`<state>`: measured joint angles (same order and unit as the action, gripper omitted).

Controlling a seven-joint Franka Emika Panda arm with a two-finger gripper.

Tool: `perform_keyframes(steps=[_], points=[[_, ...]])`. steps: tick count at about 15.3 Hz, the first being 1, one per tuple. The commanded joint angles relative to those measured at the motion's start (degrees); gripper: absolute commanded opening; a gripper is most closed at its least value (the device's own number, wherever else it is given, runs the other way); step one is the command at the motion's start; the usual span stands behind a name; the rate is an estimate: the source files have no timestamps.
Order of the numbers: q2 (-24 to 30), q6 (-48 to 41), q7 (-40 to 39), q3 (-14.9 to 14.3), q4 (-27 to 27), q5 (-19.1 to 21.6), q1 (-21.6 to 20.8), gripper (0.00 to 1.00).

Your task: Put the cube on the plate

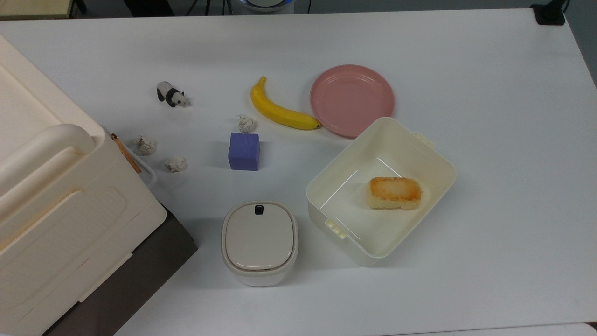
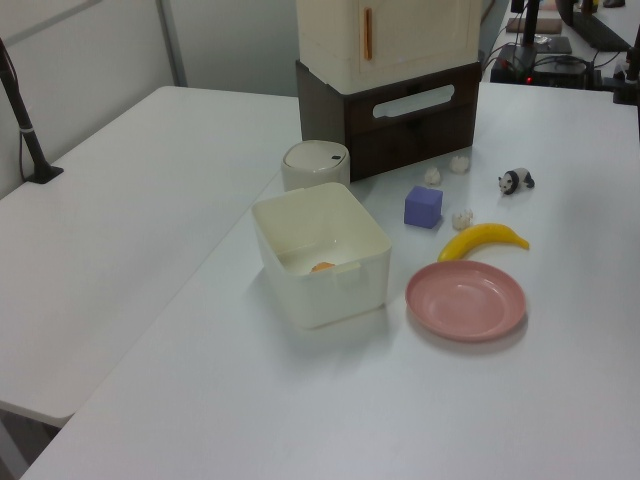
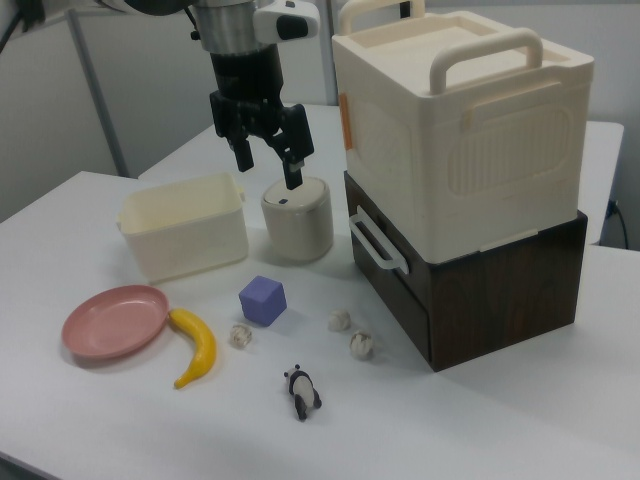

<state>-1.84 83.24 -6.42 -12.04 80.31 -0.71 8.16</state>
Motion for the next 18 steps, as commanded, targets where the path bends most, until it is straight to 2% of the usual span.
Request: perform_keyframes(steps=[1,3,6,9,13,18], points=[[0.9,1.7,-1.3,0.9,2.0,0.9,-0.7,1.0],[1.1,1.5,-0.4,3.6,1.8,0.8,-0.7,1.0],[2.5,1.6,8.0,8.7,2.0,1.1,-0.4,1.0],[2.5,1.6,10.1,12.3,2.0,1.2,-0.5,1.0],[2.5,1.8,13.1,15.0,3.0,1.2,-1.1,1.0],[1.9,2.2,13.4,15.5,3.0,0.6,-1.1,1.0]])
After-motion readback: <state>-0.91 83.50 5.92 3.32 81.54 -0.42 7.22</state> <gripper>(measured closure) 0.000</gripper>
